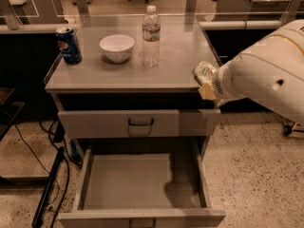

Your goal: Pick 7up can from middle drawer and place on counter

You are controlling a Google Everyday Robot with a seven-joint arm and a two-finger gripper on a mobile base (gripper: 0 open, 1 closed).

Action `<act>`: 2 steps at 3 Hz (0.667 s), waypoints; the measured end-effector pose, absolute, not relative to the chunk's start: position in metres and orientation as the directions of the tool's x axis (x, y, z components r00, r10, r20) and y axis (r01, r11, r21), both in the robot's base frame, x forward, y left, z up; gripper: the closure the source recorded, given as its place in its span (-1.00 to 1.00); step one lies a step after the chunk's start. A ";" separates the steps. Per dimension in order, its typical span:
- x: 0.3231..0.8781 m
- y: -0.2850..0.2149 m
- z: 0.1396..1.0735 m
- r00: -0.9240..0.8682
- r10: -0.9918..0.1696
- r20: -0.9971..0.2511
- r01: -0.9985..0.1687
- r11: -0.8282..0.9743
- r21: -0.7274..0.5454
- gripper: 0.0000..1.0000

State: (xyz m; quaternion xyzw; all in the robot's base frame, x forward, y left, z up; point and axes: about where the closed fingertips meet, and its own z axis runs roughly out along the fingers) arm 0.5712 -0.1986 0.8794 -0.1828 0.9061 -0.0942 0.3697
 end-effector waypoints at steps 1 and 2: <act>0.573 -0.198 0.883 -0.656 -0.399 -0.640 -0.260 0.916 -0.305 1.00; 0.591 -0.192 0.888 -0.655 -0.396 -0.643 -0.263 0.918 -0.297 1.00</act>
Offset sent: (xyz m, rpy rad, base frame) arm 0.0623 0.0217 0.0244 0.0323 -0.0076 0.0090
